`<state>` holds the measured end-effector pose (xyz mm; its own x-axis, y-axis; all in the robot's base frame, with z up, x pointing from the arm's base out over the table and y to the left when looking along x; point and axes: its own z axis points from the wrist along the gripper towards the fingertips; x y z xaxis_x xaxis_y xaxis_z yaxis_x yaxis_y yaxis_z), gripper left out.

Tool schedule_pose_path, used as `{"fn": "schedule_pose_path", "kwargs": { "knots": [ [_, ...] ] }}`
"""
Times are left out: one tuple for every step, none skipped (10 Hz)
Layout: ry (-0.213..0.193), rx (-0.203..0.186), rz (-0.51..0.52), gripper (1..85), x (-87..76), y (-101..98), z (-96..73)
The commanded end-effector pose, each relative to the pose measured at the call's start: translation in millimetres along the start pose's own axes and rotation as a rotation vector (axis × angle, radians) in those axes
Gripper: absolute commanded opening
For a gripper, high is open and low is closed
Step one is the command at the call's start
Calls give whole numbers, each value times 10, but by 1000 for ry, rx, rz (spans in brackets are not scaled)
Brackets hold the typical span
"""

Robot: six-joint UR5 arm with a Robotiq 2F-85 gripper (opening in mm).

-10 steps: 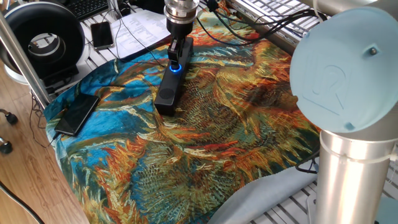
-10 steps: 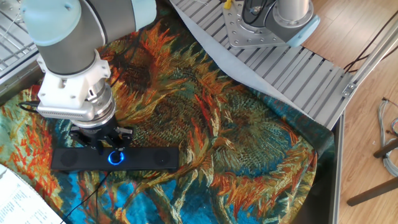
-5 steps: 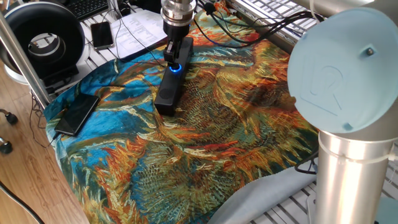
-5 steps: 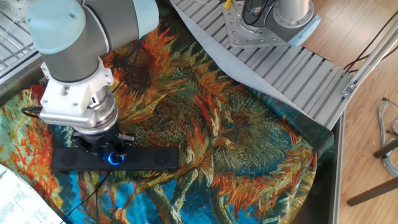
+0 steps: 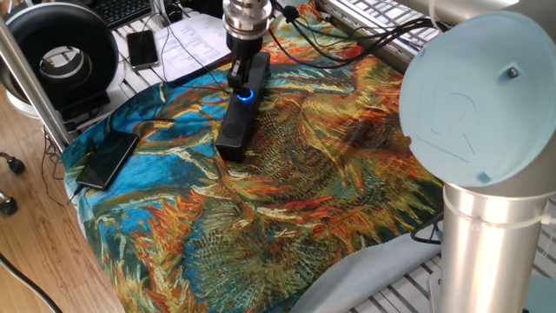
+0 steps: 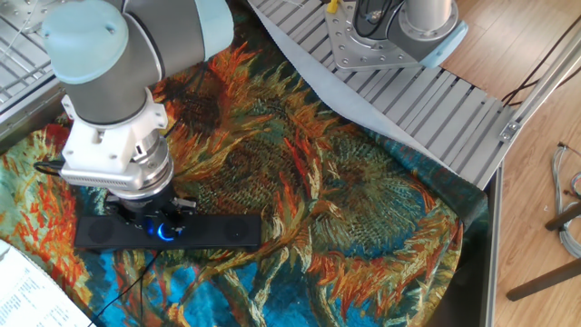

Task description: Turn the knob to increase the volume of the speaker

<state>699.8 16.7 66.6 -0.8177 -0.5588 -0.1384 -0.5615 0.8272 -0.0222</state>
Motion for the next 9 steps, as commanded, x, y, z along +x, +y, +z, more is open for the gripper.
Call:
{"fn": "schedule_pose_path", "kwargs": {
  "knots": [
    [-5,14,-6,420,-5,28,74],
    [-14,16,-8,420,2,23,103],
    [-24,5,-8,420,10,40,107],
    [-19,9,-10,423,34,28,96],
    [-17,13,-9,423,48,19,87],
    [-17,15,-11,423,64,8,83],
    [-20,13,-12,423,68,6,86],
    [-17,13,-14,423,83,11,69],
    [-7,16,-18,420,117,7,46]
  ]
}}
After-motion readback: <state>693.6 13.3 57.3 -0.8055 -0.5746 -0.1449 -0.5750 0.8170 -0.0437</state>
